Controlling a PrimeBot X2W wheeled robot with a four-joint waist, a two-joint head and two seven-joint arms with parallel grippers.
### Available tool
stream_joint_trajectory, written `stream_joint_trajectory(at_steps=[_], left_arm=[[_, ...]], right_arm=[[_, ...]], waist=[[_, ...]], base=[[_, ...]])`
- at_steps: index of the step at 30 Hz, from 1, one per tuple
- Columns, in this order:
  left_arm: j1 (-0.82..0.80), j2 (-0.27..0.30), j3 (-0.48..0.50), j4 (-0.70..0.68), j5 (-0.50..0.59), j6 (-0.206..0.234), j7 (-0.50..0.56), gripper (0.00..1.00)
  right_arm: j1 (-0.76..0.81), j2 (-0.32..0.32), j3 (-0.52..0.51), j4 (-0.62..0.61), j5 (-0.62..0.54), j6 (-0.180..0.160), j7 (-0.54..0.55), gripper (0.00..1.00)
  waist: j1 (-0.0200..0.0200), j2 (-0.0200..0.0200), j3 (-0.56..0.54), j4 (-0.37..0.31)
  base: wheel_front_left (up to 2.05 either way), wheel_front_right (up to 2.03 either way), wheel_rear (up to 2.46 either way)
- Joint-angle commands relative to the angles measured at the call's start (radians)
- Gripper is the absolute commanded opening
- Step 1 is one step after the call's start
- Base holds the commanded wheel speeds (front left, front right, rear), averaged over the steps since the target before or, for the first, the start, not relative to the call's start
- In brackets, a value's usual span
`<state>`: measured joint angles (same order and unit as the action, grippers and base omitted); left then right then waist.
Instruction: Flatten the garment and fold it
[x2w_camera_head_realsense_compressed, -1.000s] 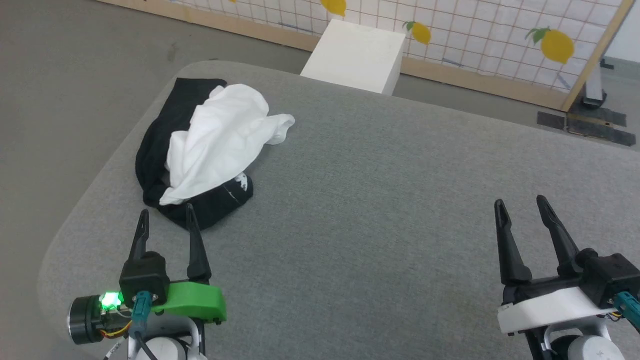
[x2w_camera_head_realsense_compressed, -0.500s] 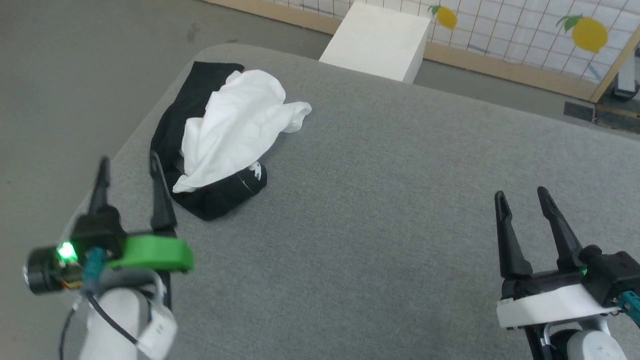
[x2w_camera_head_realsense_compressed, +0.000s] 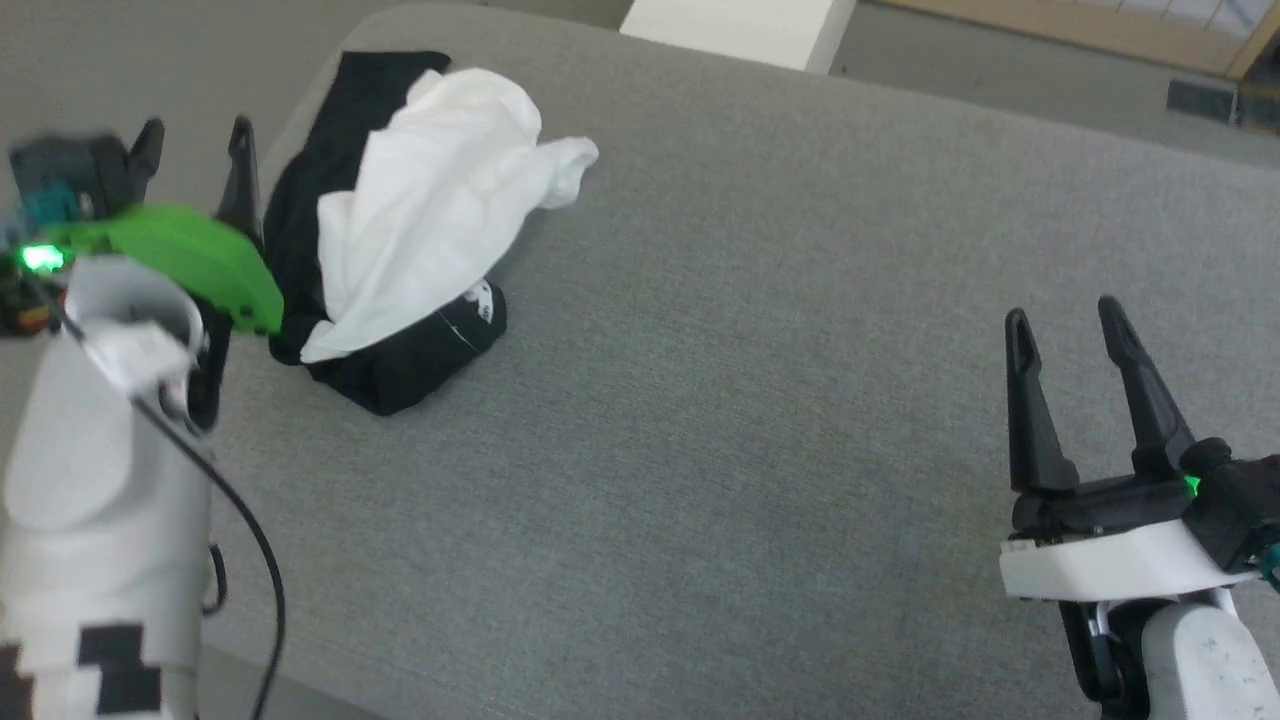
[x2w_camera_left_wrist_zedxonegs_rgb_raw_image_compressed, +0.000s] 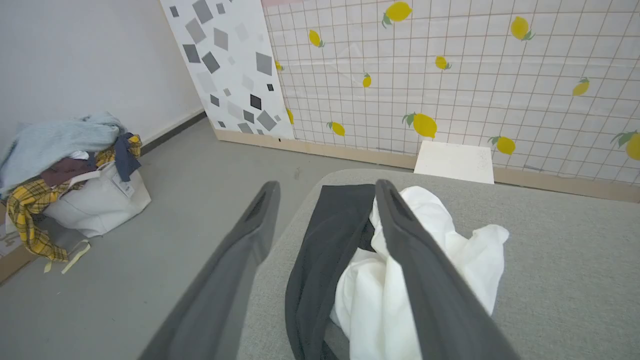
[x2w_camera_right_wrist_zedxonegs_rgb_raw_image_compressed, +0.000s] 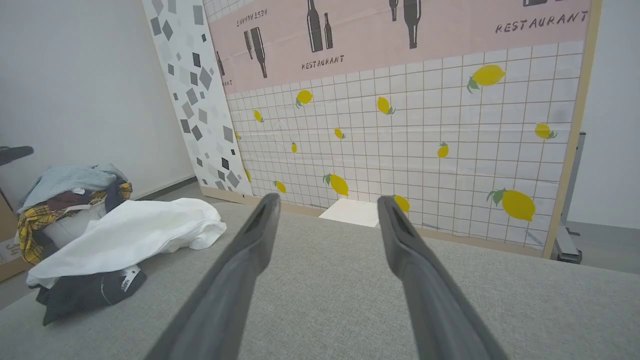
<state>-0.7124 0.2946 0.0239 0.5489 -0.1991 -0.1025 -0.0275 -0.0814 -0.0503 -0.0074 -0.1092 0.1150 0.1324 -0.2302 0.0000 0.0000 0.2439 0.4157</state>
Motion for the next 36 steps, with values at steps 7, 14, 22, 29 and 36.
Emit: stream_joint_trajectory(at_steps=[7,14,22,29,36], left_arm=[[-0.232,0.129,-0.23,0.123,-0.244,-0.024,0.345,1.0],[-0.308,0.246,-0.417,0.127,-0.505,-0.028,0.64,1.0],[-0.284,0.281,-0.519,0.175,-0.62,-0.028,0.752,1.0],[-0.247,0.269,-0.62,0.213,-0.664,-0.028,0.756,1.0],[-0.278,0.304,-0.668,0.205,-0.718,-0.028,0.679,0.0]], right_arm=[[-0.063,0.0,0.001,-0.024,-0.024,-0.002,-0.025,1.0],[-0.101,0.0,0.009,-0.035,-0.046,-0.002,-0.032,1.0],[-0.14,0.0,0.028,-0.04,-0.058,-0.002,-0.032,1.0],[-0.147,0.0,0.035,-0.035,-0.062,-0.002,-0.032,1.0],[-0.127,0.0,0.034,-0.013,-0.051,-0.002,-0.032,1.0]], waist=[[0.0,0.0,0.156,-0.059],[0.0,0.0,0.248,-0.096],[0.0,0.0,0.31,-0.144],[0.0,0.0,0.313,-0.159],[0.0,0.0,0.25,-0.154]], base=[[0.0,0.0,0.0],[0.0,0.0,0.0],[0.0,0.0,0.0],[0.0,0.0,0.0],[0.0,0.0,0.0]])
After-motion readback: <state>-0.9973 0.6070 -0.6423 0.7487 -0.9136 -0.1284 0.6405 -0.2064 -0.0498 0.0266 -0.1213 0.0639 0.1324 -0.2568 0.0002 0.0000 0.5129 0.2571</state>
